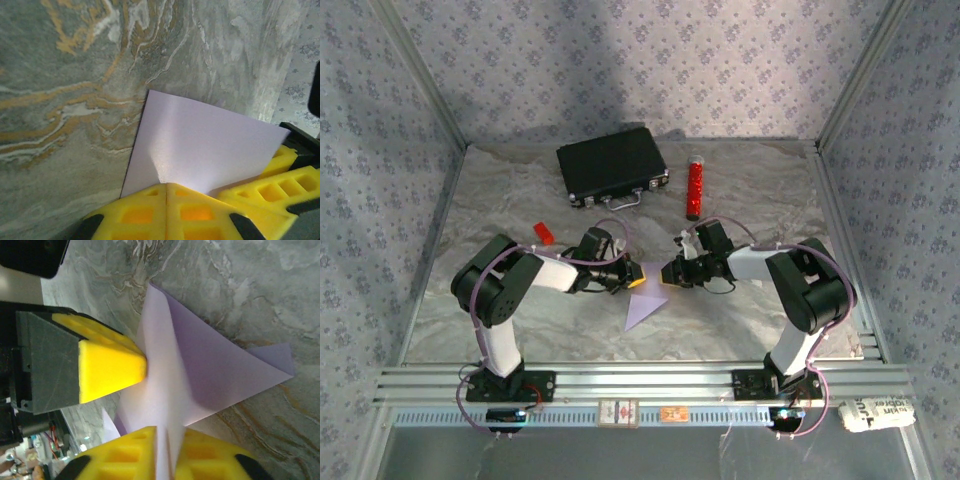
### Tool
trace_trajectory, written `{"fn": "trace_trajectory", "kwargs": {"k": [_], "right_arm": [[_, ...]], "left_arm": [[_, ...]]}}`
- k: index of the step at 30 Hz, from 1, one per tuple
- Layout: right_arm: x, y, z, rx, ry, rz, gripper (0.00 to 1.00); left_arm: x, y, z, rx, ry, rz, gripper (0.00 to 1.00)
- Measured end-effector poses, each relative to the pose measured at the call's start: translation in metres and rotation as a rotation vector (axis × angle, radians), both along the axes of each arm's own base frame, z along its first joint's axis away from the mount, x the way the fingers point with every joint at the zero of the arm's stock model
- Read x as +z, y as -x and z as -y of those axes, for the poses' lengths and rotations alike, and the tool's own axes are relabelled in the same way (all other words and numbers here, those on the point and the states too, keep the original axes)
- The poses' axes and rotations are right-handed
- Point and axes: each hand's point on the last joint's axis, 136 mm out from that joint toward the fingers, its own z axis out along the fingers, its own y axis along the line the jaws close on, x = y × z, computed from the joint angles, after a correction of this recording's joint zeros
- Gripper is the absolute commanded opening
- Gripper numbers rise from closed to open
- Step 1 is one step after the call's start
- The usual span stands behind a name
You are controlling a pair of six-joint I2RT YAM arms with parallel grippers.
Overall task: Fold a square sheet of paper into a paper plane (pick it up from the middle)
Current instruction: Fold the wing for the fifth time at the center of the table.
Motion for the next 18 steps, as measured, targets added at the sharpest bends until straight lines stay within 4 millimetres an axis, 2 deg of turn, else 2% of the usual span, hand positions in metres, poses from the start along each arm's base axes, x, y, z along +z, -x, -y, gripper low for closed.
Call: {"fn": "trace_trajectory", "kwargs": {"k": [7,14,18], "right_arm": [[0.001,-0.002,0.007,-0.088,-0.014,-0.06,0.05],[0.014,-0.009,0.018,-0.245,-0.021,-0.11,0.04],[0.021,-0.014,0.019,-0.295,-0.034,-0.125,0.04]], "left_arm": [[0.019,-0.003,-0.005,0.012,-0.005,0.041,0.39],[0.068,-0.003,-0.018,-0.015,-0.092,0.251,0.4],[0.079,0.025,-0.002,-0.149,-0.193,0.405,0.41]]}}
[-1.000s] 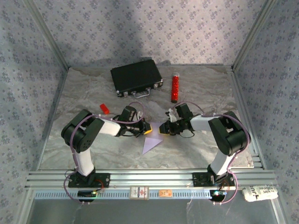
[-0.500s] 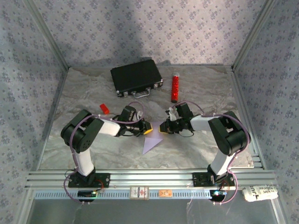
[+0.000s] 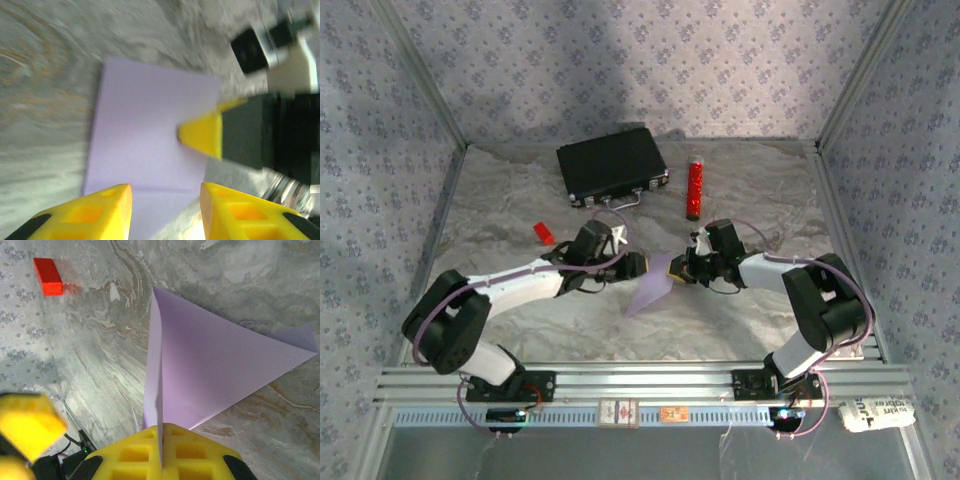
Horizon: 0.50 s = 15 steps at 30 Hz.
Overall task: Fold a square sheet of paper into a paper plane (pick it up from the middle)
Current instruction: Fold the wing for the fifth time at the center of the table.
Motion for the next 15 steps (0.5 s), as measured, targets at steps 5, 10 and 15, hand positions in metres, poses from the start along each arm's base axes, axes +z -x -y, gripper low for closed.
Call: {"fn": "trace_trajectory", "kwargs": {"k": [5,10,15], "right_arm": [[-0.001,0.0,0.001,-0.022,-0.001,-0.023,0.04],[-0.002,0.001,0.001,-0.028,0.001,-0.039,0.04],[-0.003,0.002,0.002,-0.029,0.004,-0.047,0.04]], "left_arm": [[-0.018,0.043,0.012,-0.174,-0.199,0.133,0.46],[-0.036,0.061,0.018,-0.286,-0.391,0.256,0.49],[-0.05,0.069,0.02,-0.347,-0.53,0.354,0.51]]}}
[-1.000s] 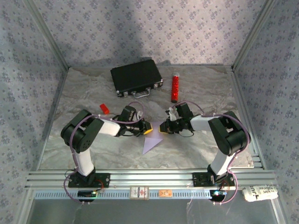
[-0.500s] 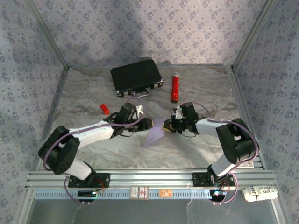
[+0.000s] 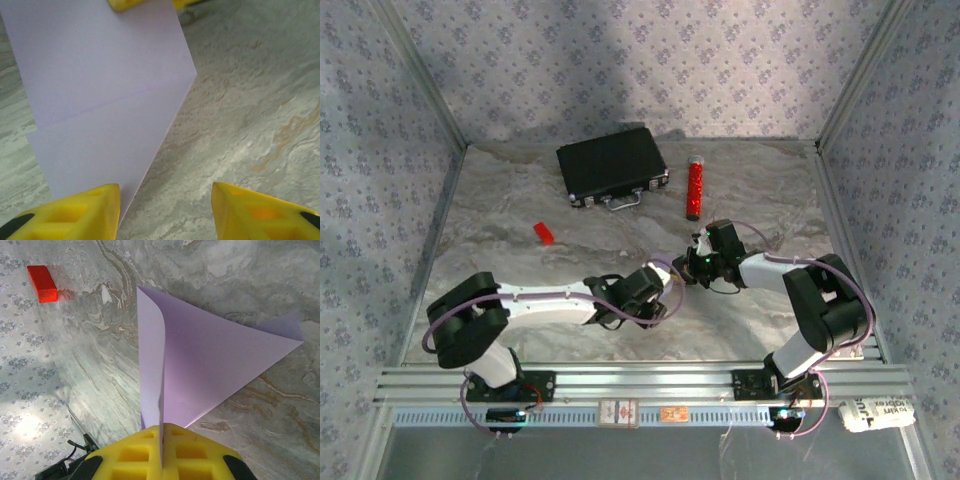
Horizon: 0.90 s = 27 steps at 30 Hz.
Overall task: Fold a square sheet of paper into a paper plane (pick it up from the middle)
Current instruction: Fold the wing for the fifth time at the center of the table.
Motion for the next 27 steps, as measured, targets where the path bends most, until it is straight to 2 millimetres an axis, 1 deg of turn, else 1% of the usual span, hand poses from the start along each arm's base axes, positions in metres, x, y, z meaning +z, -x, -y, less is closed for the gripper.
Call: {"fn": "trace_trajectory", "kwargs": {"k": [5,9,16,22,27], "right_arm": [[0.0,0.0,0.0,0.0,0.0,0.0,0.04],[0.0,0.0,0.0,0.0,0.0,0.001,0.04],[0.001,0.0,0.0,0.0,-0.001,0.001,0.04],[0.001,-0.001,0.0,0.0,-0.002,0.003,0.04],[0.002,-0.001,0.0,0.0,-0.002,0.004,0.04]], "left_arm": [[-0.006,-0.006,-0.009,0.003,-0.091,0.082,0.52],[-0.009,-0.013,-0.015,0.011,-0.139,0.126,0.49],[-0.011,-0.018,-0.015,0.002,-0.175,0.157,0.44],[-0.013,-0.019,-0.015,-0.002,-0.194,0.173,0.37],[-0.013,-0.022,-0.016,0.005,-0.203,0.185,0.35]]}}
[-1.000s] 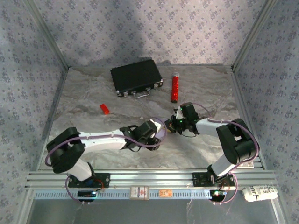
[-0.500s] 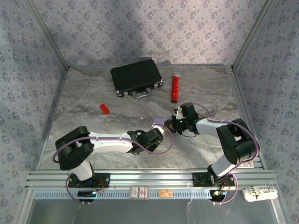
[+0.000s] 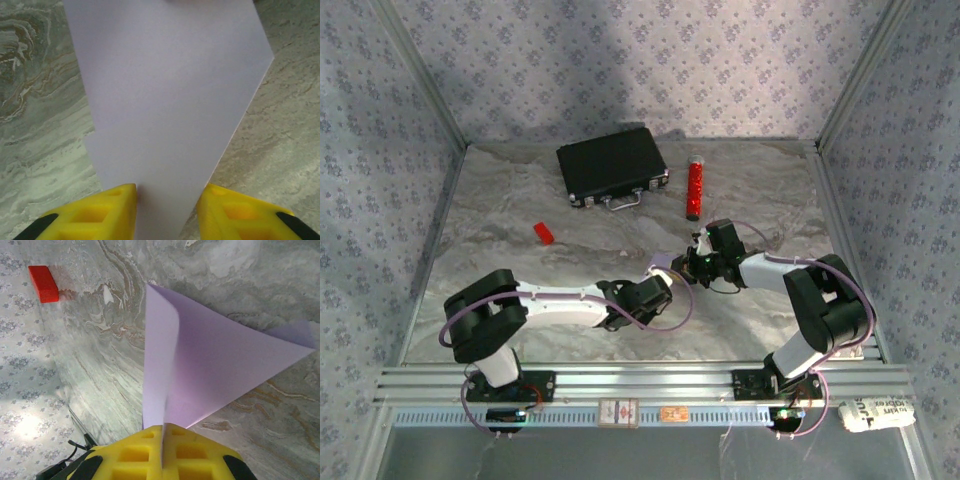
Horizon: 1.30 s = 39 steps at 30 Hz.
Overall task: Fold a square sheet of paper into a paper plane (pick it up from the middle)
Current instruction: Fold the wing for the fifth time at the center of the table.
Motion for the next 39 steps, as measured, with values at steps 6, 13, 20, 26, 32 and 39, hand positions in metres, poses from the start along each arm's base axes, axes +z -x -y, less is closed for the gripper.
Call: {"fn": "trace_trajectory", "kwargs": {"k": [6,13,20,26,32,39], "right_arm": [[0.0009,-0.0001,-0.0001,0.0,-0.001,0.002,0.04],[0.0009,-0.0005,0.0004,-0.002,-0.001,0.002,0.04],[0.0009,-0.0006,0.0005,-0.002,-0.001,0.002,0.04],[0.0009,-0.0006,0.0005,-0.002,-0.001,0.002,0.04],[0.0009,-0.0006,0.0005,-0.002,-0.001,0.002,0.04],[0.0057,-0.0017,0.0008,-0.003,-0.006,0.014,0.02]], "left_arm": [[-0.0054,-0.0005,-0.0003,0.002,-0.023,0.007,0.31],[-0.0035,-0.0037,-0.0023,0.013,-0.032,0.026,0.36],[-0.0021,-0.0063,-0.0042,0.017,-0.043,0.045,0.29],[-0.0018,-0.0069,-0.0046,0.015,-0.046,0.05,0.19],[-0.0001,-0.0075,-0.0044,0.016,-0.044,0.055,0.1],[0.0042,-0.0085,-0.0072,0.017,-0.037,0.071,0.24]]}}
